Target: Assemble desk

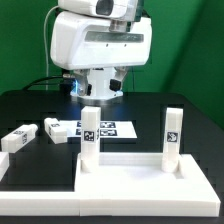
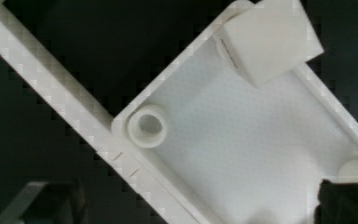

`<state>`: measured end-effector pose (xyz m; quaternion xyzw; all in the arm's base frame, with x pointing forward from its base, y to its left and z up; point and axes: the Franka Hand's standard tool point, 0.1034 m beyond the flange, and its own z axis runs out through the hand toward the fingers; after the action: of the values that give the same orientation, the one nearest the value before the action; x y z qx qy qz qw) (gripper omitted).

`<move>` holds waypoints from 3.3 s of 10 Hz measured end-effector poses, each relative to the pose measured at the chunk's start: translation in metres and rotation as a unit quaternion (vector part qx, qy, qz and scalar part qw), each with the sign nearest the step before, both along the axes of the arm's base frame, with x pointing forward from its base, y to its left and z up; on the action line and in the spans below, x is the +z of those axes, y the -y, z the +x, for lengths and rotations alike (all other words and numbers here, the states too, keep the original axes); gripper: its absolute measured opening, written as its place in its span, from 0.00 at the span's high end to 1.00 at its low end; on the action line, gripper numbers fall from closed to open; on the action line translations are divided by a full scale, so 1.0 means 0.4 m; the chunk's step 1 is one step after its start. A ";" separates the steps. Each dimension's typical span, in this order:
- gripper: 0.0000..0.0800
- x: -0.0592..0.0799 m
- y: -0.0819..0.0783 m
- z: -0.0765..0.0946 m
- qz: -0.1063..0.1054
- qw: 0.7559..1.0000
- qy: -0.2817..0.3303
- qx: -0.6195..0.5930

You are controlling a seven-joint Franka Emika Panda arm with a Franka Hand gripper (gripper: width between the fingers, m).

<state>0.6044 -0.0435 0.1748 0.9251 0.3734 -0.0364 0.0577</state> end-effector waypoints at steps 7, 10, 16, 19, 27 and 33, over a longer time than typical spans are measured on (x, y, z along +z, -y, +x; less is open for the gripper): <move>0.19 -0.061 0.065 -0.263 -0.064 0.989 -0.130 -0.038; 0.19 -0.074 0.035 -0.263 -0.092 0.976 -0.193 -0.031; 0.19 -0.179 0.159 -0.483 -0.129 0.937 -0.298 -0.128; 0.19 -0.179 0.150 -0.476 -0.129 0.939 -0.295 -0.122; 0.19 -0.303 0.211 -0.545 -0.169 0.896 -0.363 -0.190; 0.19 -0.303 0.215 -0.570 -0.151 0.872 -0.393 -0.249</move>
Offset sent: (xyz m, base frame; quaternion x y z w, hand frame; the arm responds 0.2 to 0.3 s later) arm -0.1000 -0.0440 -0.0056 -0.0226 -0.2341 -0.0335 0.9714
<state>0.3762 -0.1297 0.0535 0.8768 0.1127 -0.4663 0.0341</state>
